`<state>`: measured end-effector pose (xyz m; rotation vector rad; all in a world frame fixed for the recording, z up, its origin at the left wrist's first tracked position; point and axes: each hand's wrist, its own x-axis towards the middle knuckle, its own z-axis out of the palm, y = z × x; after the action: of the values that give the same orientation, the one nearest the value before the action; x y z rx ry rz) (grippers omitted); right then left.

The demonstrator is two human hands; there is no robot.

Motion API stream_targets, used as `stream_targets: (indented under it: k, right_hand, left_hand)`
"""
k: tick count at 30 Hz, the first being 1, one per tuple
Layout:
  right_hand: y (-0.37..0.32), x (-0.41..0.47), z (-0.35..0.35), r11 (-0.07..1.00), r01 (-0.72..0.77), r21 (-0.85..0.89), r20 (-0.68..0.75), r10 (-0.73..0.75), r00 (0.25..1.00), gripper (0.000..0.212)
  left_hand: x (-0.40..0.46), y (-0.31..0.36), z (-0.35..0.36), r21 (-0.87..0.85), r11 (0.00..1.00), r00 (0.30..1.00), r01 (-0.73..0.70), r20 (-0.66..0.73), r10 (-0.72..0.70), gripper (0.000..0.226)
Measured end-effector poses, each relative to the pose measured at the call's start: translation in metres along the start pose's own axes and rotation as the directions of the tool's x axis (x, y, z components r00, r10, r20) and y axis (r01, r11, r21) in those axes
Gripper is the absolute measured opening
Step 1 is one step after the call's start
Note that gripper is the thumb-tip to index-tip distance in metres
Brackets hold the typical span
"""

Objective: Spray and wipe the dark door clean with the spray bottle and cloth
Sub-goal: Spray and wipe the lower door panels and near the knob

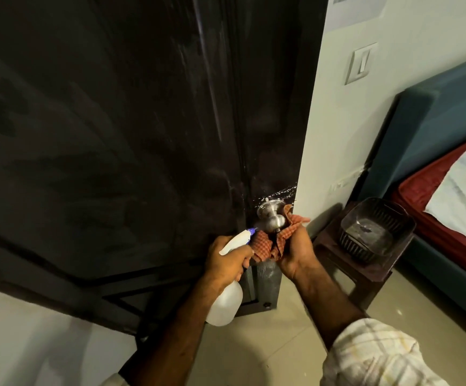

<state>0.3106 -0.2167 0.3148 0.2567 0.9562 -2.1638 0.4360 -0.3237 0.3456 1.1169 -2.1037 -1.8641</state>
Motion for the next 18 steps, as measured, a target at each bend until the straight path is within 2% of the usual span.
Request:
stream_targets:
  k: [1, 2, 3, 4, 5, 6, 7, 8, 9, 10, 11, 12, 13, 14, 15, 16, 17, 18]
  right_hand:
    - [0.001, 0.002, 0.001, 0.997, 0.062, -0.054, -0.006, -0.062, 0.998, 0.050]
    - [0.000, 0.001, 0.004, 0.961, 0.169, -0.221, -0.039, -0.181, 0.983, 0.046]
    - [0.001, 0.001, 0.006, 0.821, 0.269, -0.504, -0.069, -0.349, 0.935, 0.042]
    - [0.002, 0.002, 0.006, 0.530, 0.313, -0.788, -0.017, -0.527, 0.850, 0.043]
    - [0.005, 0.000, 0.005, 0.166, 0.297, -0.940, 0.130, -0.633, 0.763, 0.047]
    - [0.008, -0.004, 0.003, -0.183, 0.267, -0.946, 0.321, -0.646, 0.693, 0.050]
    - [0.010, -0.008, 0.001, -0.451, 0.248, -0.857, 0.495, -0.589, 0.639, 0.053]
    - [0.009, -0.009, -0.006, -0.616, 0.258, -0.744, 0.618, -0.489, 0.615, 0.057]
    - [0.002, -0.010, -0.011, -0.692, 0.296, -0.659, 0.692, -0.402, 0.600, 0.059]
    - [-0.005, -0.003, -0.019, -0.699, 0.352, -0.623, 0.727, -0.351, 0.590, 0.059]
    - [-0.015, -0.001, -0.021, -0.652, 0.411, -0.637, 0.731, -0.342, 0.590, 0.057]
    - [-0.022, 0.004, -0.023, -0.535, 0.457, -0.710, 0.685, -0.375, 0.625, 0.056]
    - [-0.026, 0.005, -0.021, -0.343, 0.483, -0.806, 0.592, -0.444, 0.672, 0.054]
    - [-0.025, 0.003, -0.014, -0.093, 0.482, -0.871, 0.456, -0.519, 0.723, 0.051]
    - [-0.021, 0.000, -0.005, 0.189, 0.463, -0.866, 0.300, -0.543, 0.784, 0.047]
    - [-0.017, -0.003, 0.006, 0.472, 0.420, -0.775, 0.152, -0.505, 0.850, 0.042]
    - [-0.012, -0.003, 0.015, 0.722, 0.332, -0.607, 0.037, -0.391, 0.920, 0.037]
    - [-0.010, 0.000, 0.020, 0.881, 0.222, -0.417, -0.013, -0.250, 0.968, 0.034]
  left_hand:
    - [-0.002, 0.001, -0.001, -0.009, 1.000, 1.000, 0.005, -0.015, -0.005, 0.012]
    - [-0.003, 0.002, -0.002, -0.028, 1.000, 0.999, 0.000, -0.033, 0.000, 0.011]
    - [-0.004, 0.004, -0.004, -0.051, 0.999, 0.999, -0.015, -0.050, 0.013, 0.012]
    - [-0.004, 0.005, -0.005, -0.075, 0.996, 0.997, -0.038, -0.067, 0.033, 0.013]
    - [-0.006, 0.007, -0.007, -0.095, 0.994, 0.996, -0.054, -0.078, 0.047, 0.013]
    - [-0.006, 0.008, -0.008, -0.106, 0.992, 0.994, -0.068, -0.093, 0.058, 0.013]
    - [-0.007, 0.009, -0.010, -0.116, 0.991, 0.993, -0.072, -0.106, 0.060, 0.012]
    - [-0.007, 0.009, -0.012, -0.124, 0.990, 0.991, -0.071, -0.118, 0.057, 0.011]
    - [-0.007, 0.009, -0.013, -0.131, 0.989, 0.991, -0.068, -0.127, 0.051, 0.009]
    - [-0.007, 0.008, -0.014, -0.139, 0.988, 0.990, -0.061, -0.131, 0.043, 0.007]
    - [-0.008, 0.008, -0.015, -0.149, 0.987, 0.991, -0.055, -0.132, 0.035, 0.006]
    - [-0.007, 0.006, -0.016, -0.157, 0.986, 0.990, -0.049, -0.138, 0.027, 0.008]
    - [-0.007, 0.006, -0.017, -0.160, 0.986, 0.989, -0.041, -0.144, 0.018, 0.011]
    - [-0.007, 0.005, -0.017, -0.161, 0.986, 0.989, -0.037, -0.150, 0.013, 0.014]
    - [-0.007, 0.005, -0.018, -0.155, 0.987, 0.989, -0.036, -0.149, 0.013, 0.015]
    - [-0.007, 0.006, -0.019, -0.148, 0.988, 0.989, -0.043, -0.145, 0.021, 0.015]
    - [-0.007, 0.006, -0.019, -0.141, 0.989, 0.990, -0.044, -0.136, 0.025, 0.014]
    - [-0.007, 0.006, -0.020, -0.136, 0.990, 0.991, -0.043, -0.134, 0.024, 0.014]
